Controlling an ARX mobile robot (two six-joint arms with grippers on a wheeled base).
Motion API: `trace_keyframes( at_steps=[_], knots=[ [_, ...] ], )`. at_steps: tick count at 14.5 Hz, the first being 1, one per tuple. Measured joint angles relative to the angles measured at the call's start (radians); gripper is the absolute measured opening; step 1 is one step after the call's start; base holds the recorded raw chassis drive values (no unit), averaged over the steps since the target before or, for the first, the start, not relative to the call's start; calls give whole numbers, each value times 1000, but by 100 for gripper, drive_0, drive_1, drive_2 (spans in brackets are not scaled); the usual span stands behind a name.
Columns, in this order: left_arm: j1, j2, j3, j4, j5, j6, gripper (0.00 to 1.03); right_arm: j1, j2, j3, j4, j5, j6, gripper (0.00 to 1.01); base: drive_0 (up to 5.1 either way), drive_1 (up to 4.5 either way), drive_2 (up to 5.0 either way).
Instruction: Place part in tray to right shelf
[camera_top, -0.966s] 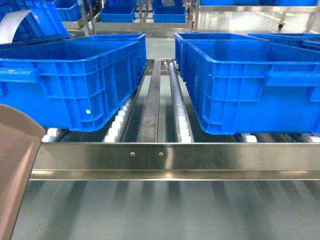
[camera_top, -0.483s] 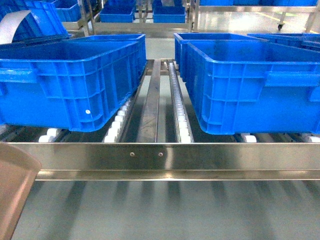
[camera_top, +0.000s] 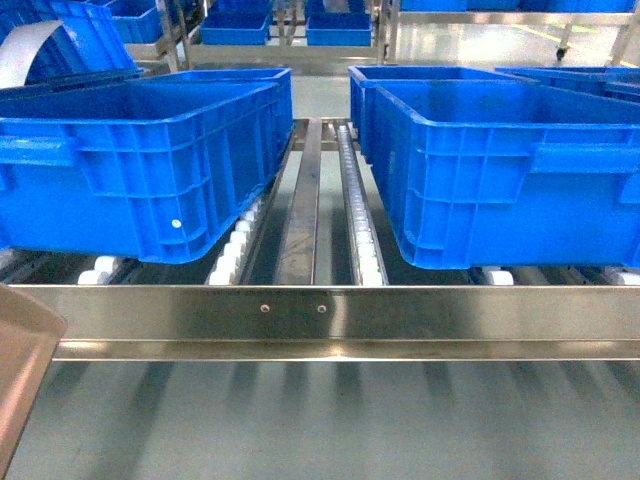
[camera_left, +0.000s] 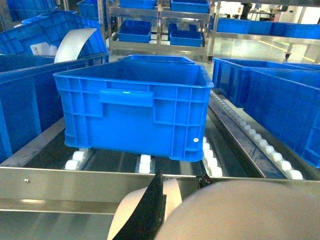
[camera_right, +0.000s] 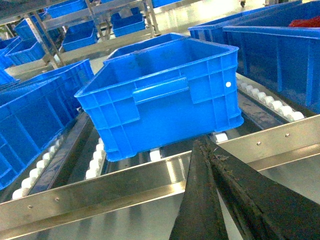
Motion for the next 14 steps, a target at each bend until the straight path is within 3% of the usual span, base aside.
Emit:
trace_keyframes(
  at_steps=[9,11,12,13,14],
  knots=[
    [0,-199,0,-194,0,0,13,0,-209,-42,-144,0,1,2,0,0,0],
    [0,-356,0,-399,0,0,13,0,-241,-42,-180,0,2,2,0,0,0],
    [0,-362,1,-349,-1,1,13,0,-255,-42,-192,0,2,2,0,0,0],
    [0,-362,0,-379,3,2,13,0,-334,-42,-322,2,3,2,0,0,0],
    [0,-362,0,-379,1,5,13,0,-423,-42,-359,0,3,2,0,0,0]
  ],
)
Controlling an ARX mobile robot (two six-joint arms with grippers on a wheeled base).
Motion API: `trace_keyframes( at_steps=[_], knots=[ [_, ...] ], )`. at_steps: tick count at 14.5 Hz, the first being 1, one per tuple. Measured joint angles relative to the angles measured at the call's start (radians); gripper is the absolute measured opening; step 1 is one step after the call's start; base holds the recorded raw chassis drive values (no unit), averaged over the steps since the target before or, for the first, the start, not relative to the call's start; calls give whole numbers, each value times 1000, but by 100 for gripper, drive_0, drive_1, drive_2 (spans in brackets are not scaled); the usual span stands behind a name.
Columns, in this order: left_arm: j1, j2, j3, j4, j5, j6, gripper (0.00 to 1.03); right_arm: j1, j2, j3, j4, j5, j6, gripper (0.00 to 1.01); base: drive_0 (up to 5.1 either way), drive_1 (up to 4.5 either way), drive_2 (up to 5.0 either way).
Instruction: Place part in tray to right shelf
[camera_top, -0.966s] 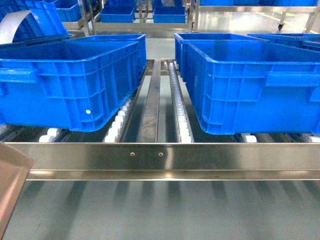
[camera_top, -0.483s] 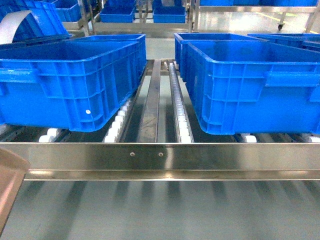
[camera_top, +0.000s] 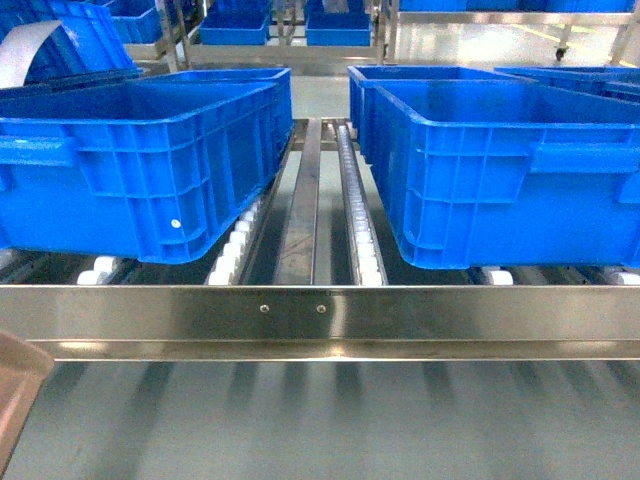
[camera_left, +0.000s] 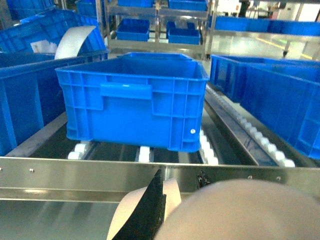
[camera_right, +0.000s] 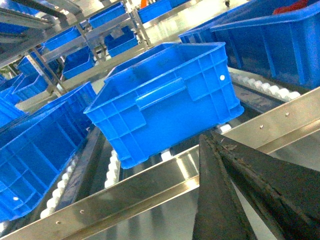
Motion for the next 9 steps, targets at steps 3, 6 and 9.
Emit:
trace_keyframes(
  at_steps=[3,6,9],
  knots=[
    [0,-1,0,2,-2,1,13,0,2,0,-6,0,0,2,0,0,0],
    [0,-1,0,7,-1,1,13,0,2,0,-10,0,0,5,0,0,0],
    [0,-1,0,6,-1,1,13,0,2,0,-10,0,0,45,0,0,0]
  ],
)
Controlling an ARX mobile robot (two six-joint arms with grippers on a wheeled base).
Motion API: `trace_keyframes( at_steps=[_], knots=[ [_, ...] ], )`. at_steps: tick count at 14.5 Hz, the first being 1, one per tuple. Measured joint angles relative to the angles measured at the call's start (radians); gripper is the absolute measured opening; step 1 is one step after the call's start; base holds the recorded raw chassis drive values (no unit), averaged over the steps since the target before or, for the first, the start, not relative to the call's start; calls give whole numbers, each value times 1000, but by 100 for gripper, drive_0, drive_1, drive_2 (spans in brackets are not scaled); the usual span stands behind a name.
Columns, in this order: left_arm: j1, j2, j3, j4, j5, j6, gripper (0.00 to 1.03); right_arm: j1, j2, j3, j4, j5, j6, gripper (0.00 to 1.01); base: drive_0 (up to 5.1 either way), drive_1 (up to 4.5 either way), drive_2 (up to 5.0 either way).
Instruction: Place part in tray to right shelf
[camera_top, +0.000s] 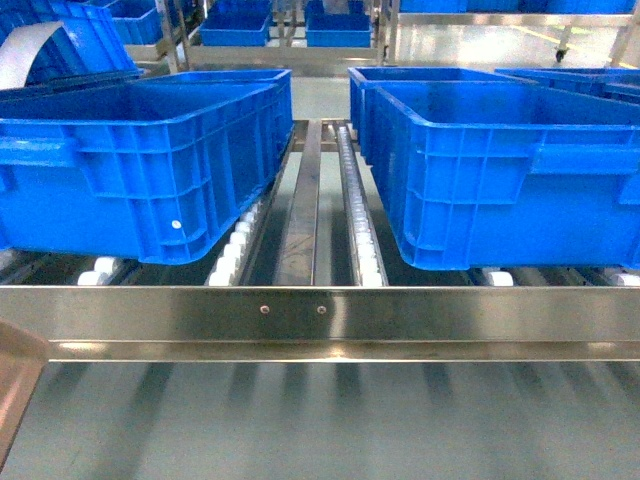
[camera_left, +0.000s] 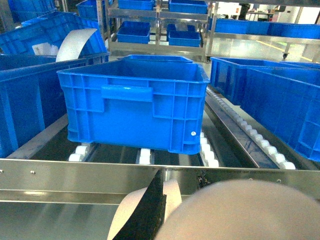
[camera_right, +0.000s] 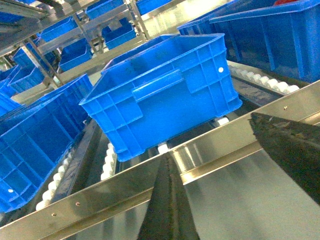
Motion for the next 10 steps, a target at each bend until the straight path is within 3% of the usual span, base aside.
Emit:
trace_keyframes(
  at_steps=[4,10],
  knots=[
    [0,0,0,0,0,0,13,0,0,0,0,0,0,98,0,0,0],
    [0,0,0,0,0,0,13,0,0,0,0,0,0,98,0,0,0]
  ],
)
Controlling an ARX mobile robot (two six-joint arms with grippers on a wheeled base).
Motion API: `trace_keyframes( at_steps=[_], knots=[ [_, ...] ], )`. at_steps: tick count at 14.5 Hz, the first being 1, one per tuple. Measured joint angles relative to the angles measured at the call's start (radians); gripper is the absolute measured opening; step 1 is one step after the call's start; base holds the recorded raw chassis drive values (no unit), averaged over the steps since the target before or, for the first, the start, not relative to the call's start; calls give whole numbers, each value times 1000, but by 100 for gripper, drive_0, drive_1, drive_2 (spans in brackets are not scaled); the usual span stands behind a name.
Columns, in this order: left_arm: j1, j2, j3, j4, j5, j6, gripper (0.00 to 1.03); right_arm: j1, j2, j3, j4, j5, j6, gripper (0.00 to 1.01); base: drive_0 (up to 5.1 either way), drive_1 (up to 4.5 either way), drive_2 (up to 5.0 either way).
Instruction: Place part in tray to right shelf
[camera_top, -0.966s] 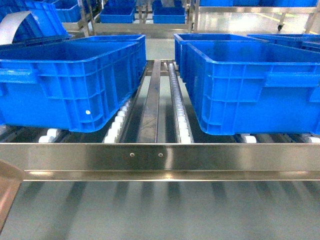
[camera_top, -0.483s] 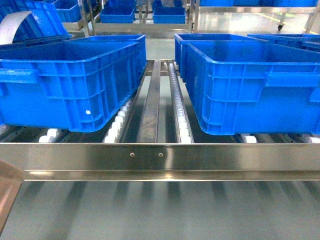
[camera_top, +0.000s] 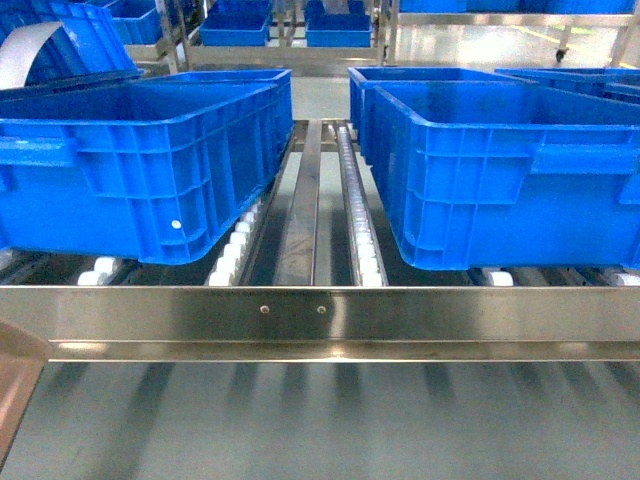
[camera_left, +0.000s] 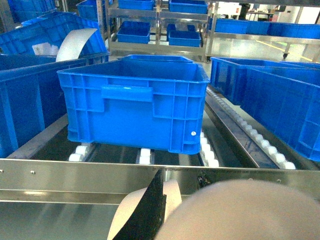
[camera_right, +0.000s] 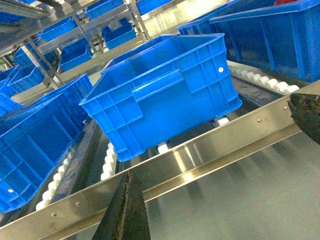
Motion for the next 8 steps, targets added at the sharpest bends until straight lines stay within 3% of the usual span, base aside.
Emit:
trace_keyframes(
  at_steps=[8],
  knots=[
    [0,0,0,0,0,0,13,0,0,0,0,0,0,98,0,0,0]
  ],
)
